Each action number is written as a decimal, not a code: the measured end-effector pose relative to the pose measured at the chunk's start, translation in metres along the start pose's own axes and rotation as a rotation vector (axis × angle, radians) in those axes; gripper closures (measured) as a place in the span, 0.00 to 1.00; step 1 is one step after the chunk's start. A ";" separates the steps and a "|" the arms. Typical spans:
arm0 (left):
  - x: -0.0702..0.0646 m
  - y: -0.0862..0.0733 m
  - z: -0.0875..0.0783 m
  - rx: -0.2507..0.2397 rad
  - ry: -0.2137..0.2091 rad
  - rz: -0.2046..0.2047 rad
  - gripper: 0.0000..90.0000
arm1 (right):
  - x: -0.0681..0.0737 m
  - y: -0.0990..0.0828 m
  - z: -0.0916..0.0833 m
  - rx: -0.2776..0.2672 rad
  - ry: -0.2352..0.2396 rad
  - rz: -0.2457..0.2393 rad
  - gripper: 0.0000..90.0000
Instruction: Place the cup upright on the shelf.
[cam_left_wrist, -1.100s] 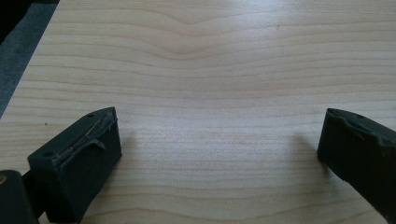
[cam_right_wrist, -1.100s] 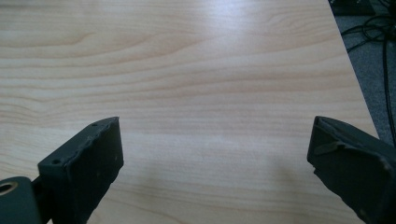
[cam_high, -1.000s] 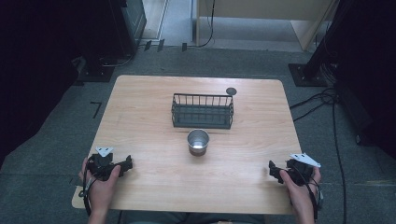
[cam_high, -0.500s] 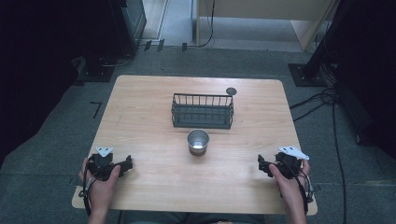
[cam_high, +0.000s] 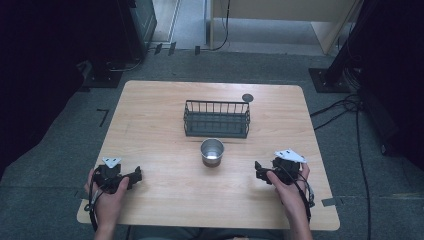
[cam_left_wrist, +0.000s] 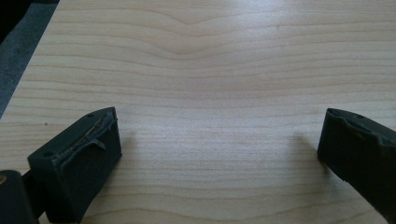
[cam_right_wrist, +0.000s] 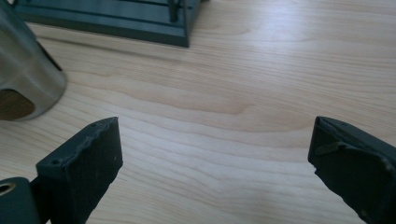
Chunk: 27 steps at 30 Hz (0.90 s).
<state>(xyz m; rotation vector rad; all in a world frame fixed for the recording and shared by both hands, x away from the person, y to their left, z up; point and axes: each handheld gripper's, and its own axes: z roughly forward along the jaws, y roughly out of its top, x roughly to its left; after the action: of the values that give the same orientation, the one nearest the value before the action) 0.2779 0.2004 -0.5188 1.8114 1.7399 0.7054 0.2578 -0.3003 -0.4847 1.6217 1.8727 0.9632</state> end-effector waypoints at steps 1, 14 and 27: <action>0.000 0.000 0.000 0.000 0.000 0.000 0.00 | 0.002 0.001 0.001 -0.001 0.005 -0.001 0.03; 0.000 0.000 0.000 0.000 0.000 0.000 0.00 | 0.038 0.006 0.015 0.007 0.073 -0.054 0.03; 0.000 0.000 0.000 0.000 0.000 0.000 0.00 | 0.061 0.007 0.023 0.010 0.126 -0.076 0.03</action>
<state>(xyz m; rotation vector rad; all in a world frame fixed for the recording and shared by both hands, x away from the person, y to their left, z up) 0.2779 0.2004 -0.5187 1.8116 1.7397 0.7047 0.2685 -0.2354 -0.4888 1.5150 2.0110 1.0463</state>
